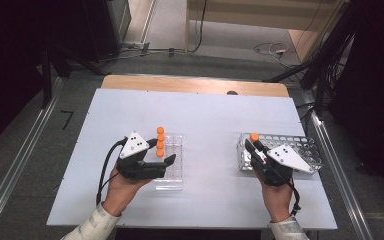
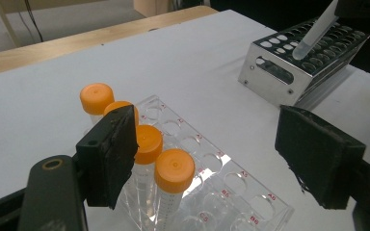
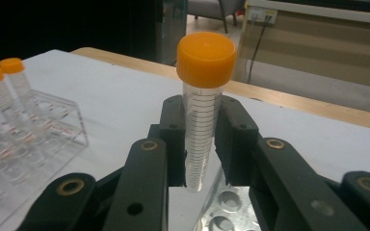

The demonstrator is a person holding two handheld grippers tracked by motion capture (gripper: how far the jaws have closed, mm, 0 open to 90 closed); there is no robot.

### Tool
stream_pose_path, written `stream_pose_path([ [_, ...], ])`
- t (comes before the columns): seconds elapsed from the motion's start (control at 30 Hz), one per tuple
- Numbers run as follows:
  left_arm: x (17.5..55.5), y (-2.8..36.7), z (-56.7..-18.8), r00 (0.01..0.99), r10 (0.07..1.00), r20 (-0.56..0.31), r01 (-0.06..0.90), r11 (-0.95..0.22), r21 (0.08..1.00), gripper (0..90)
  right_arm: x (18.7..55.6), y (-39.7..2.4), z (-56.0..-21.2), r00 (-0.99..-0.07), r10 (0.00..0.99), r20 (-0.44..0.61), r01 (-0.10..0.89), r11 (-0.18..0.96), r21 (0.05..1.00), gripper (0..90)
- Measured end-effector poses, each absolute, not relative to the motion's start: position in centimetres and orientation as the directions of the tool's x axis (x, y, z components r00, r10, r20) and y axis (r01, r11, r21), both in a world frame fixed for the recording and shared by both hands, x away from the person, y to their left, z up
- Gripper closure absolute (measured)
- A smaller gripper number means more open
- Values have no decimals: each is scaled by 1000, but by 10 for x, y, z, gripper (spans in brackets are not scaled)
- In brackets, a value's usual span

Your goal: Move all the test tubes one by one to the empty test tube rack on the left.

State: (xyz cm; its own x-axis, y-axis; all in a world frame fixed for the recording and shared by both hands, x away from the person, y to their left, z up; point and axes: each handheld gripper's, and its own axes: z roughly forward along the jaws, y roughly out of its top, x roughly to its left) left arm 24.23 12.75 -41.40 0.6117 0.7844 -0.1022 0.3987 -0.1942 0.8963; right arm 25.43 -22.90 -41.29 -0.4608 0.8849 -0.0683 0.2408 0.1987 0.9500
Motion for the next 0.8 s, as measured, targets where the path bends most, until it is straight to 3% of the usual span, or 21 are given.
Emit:
stream_pose_path([
  [0.8, 240, 123, -414, 629, 772, -92, 384, -206, 900, 232, 240, -189, -441, -604, 794, -76, 287, 305, 908, 721],
])
